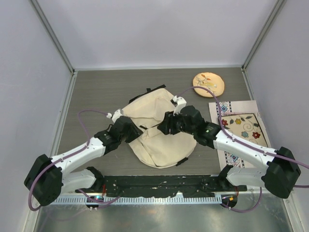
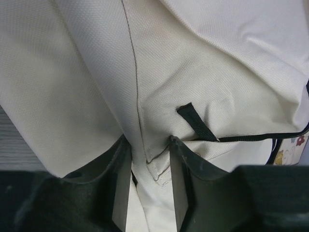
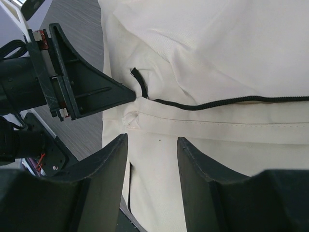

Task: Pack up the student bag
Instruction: Zip the student bag at the center of the board.

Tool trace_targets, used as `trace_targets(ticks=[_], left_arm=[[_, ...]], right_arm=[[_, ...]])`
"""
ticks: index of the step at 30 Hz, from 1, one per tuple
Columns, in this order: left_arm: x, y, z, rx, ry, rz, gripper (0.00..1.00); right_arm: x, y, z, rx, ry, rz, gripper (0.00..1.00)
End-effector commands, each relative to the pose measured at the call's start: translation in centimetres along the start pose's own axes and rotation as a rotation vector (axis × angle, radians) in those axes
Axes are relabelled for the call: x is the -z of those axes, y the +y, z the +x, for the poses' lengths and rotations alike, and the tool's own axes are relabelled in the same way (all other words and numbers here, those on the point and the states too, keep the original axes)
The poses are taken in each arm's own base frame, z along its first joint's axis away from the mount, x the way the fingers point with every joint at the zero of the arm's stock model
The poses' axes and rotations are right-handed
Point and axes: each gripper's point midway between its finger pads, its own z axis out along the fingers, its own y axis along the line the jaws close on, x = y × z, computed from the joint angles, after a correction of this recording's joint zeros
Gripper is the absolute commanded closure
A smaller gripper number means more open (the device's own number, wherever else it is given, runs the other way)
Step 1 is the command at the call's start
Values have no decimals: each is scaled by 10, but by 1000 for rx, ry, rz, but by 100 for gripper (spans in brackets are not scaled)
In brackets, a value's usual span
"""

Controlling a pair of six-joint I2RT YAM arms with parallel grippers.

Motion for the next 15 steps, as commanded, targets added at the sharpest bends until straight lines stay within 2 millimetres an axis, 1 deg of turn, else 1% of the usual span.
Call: trace_targets(ticks=[1,2,3,5,6,8,10,11,13,14,15], left_arm=[[-3,-22,-12,52,-64,103,65],[-4,-22,-12,56,-65,109,67],[-4,-20,-11,59,-65,111,72],[-4,-24,-12,67,-72,133,77],[-4,-24,-12,67,-71,138,85],[-1,-28,-14,62,-73,153,91],[1,-30,-15,57,-77,163,99],[3,-31,-16,52,-79,166,100],[7,-31,-19,51,-93,174,100],[9,-32,-20,44,-96,179,100],[13,-34,-22,44,-104,192,100]], right_arm=[[-4,18,-21,74,-36,-39,50],[-4,19,-25,79,-38,-42,50],[-5,21,-24,90,-33,-44,50],[-9,22,-22,100,-21,-44,50],[-11,24,-21,107,-15,-48,50],[-16,26,-17,128,7,-50,49],[-19,30,-13,148,27,-55,48],[-21,31,-15,168,31,-54,48],[-27,33,-10,192,51,-50,46],[-29,34,-14,210,44,-44,45],[-34,33,-9,226,63,-37,45]])
